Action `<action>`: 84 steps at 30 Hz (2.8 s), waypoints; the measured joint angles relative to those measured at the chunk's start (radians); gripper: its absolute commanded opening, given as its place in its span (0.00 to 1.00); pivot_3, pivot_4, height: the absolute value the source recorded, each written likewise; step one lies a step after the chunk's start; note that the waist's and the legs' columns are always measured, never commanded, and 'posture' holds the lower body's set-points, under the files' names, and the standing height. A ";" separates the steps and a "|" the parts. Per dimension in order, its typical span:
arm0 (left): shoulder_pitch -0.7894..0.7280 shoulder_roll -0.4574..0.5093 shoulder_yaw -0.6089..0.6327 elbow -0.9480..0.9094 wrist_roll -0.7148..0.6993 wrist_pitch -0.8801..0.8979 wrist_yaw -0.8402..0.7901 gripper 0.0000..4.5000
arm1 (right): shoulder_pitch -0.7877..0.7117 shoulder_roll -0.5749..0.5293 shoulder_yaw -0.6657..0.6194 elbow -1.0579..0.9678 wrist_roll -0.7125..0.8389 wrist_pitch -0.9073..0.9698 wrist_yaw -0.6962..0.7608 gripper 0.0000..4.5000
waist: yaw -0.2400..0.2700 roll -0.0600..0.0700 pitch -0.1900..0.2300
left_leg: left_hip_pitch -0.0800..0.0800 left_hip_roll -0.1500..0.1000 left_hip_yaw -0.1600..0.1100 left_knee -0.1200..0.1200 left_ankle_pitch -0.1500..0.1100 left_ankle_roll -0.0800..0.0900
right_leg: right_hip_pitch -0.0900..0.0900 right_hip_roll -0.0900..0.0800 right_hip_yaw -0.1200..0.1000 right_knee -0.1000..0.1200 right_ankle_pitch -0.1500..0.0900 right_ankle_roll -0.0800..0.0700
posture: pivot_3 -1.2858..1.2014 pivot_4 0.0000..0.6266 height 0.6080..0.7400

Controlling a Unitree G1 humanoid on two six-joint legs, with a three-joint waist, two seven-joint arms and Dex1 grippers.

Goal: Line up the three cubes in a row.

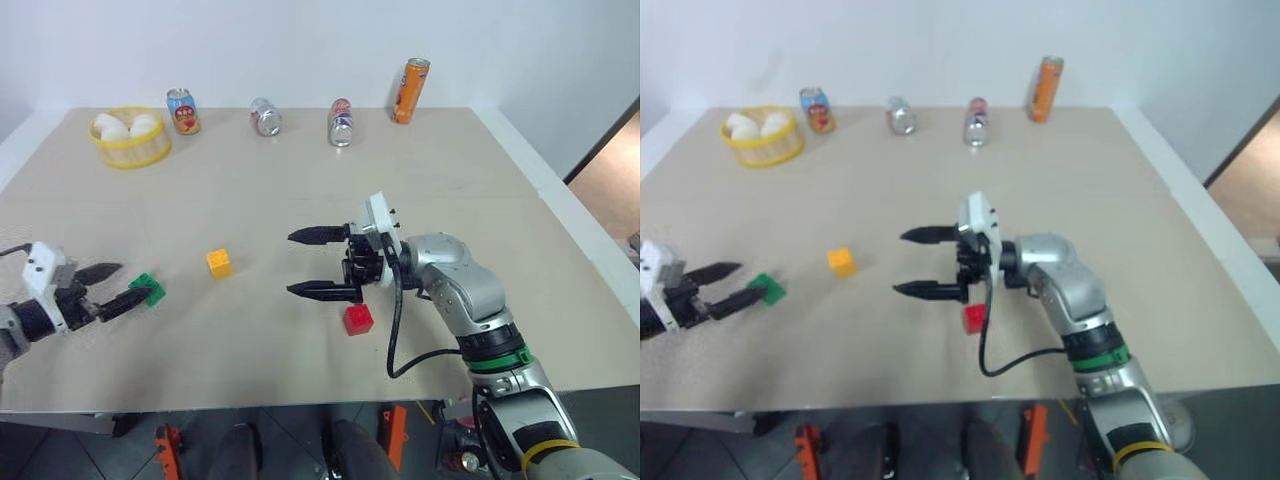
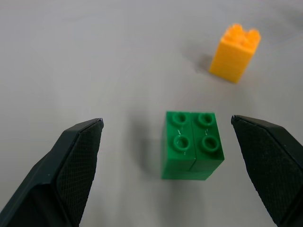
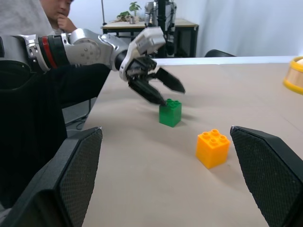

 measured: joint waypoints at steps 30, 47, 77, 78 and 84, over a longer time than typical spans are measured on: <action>-0.036 -0.109 -0.286 -0.445 -0.031 0.079 -0.047 0.30 | 0.204 -0.326 -0.100 -0.179 0.052 0.073 0.090 1.00 | 0.000 -0.001 0.000 | 0.000 0.000 0.000 0.002 0.000 0.000 | 0.003 0.000 0.000 0.001 -0.003 0.003 | 0.52 0.24 1.00; -0.362 -0.282 -0.668 -0.198 0.226 -0.043 -0.124 0.30 | 0.304 -0.408 -0.183 -0.275 0.055 0.086 0.023 1.00 | 0.000 0.000 0.000 | -0.001 -0.002 -0.001 0.007 0.004 0.004 | 0.004 0.003 0.007 0.002 0.004 0.006 | 0.52 0.24 1.00; -0.373 -0.285 -0.699 -0.221 0.296 0.009 -0.162 1.00 | 0.330 -0.420 -0.209 -0.326 0.099 0.108 -0.037 1.00 | -0.001 0.000 0.000 | 0.000 -0.008 -0.001 0.012 0.007 0.007 | 0.006 -0.001 0.010 0.002 0.004 0.006 | 0.52 0.24 1.00; -0.371 -0.281 -0.687 -0.233 0.285 0.024 -0.160 1.00 | 0.328 -0.420 -0.209 -0.325 0.101 0.108 -0.036 1.00 | -0.001 0.000 0.000 | 0.000 -0.007 -0.001 0.012 0.007 0.007 | 0.006 0.000 0.010 0.002 0.004 0.006 | 0.52 0.24 1.00; -0.387 -0.235 -0.505 -0.338 0.141 0.149 -0.114 1.00 | 0.265 -0.375 -0.209 -0.319 0.119 0.108 -0.062 1.00 | -0.002 0.000 0.000 | -0.001 -0.007 -0.002 0.010 0.007 0.007 | 0.004 0.000 0.009 0.002 0.004 0.006 | 0.52 0.24 1.00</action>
